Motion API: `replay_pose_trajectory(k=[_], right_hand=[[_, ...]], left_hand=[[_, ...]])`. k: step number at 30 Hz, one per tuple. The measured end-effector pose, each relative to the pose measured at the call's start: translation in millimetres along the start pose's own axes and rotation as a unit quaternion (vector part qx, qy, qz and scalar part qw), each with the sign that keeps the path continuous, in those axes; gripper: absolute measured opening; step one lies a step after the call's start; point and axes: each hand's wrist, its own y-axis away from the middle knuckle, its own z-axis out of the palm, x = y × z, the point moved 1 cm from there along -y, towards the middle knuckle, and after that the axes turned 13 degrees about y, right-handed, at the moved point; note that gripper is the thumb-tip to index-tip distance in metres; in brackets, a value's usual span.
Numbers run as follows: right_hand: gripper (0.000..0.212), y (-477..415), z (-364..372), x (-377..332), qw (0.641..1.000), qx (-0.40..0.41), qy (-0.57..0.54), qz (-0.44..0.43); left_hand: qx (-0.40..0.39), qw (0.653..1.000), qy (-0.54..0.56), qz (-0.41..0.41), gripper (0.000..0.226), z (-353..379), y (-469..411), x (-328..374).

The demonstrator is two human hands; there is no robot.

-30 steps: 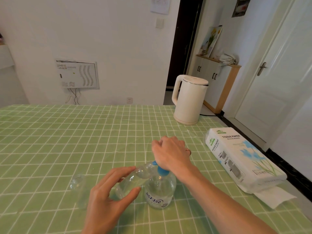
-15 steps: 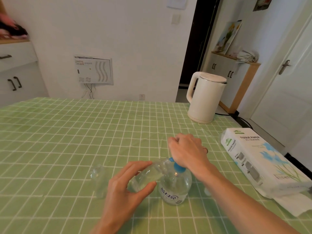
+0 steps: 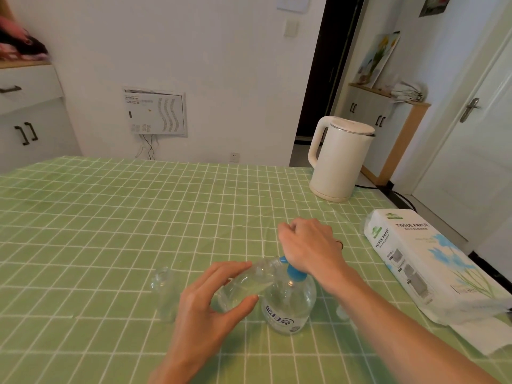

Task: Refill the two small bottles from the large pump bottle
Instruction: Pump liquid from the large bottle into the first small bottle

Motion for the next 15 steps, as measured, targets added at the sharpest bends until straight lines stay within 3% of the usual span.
replay_pose_trajectory(k=[15], right_hand=[[0.038, -0.5, 0.6, 2.6, 1.0, -0.007, -0.009, -0.002]], left_hand=[[-0.004, 1.0, -0.011, 0.002, 0.052, 0.4, 0.8, -2.4]])
